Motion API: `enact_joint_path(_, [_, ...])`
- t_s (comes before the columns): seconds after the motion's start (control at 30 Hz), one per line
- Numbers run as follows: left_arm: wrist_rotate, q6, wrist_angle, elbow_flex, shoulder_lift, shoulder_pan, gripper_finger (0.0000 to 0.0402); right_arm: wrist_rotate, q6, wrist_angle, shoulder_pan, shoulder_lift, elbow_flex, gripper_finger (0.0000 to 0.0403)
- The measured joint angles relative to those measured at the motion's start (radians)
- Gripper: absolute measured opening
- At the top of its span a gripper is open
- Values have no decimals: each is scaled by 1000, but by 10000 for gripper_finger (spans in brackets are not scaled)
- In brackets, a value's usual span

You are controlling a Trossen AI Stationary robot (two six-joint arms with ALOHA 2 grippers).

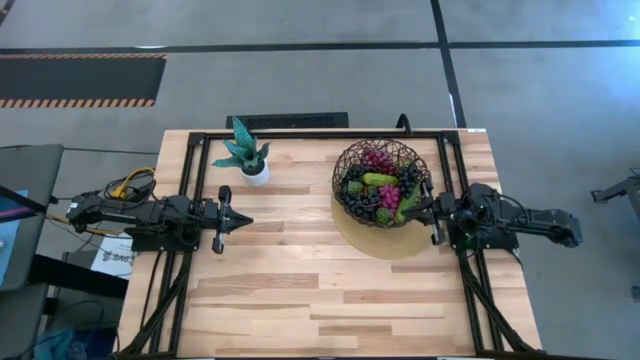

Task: Build produce basket
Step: Return to Home Position

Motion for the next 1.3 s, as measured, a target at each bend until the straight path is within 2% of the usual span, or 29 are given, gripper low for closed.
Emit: enact_joint_path(1.3, [0, 0, 0, 0, 0, 0, 0, -2, 15, -13, 0, 0, -3, 33])
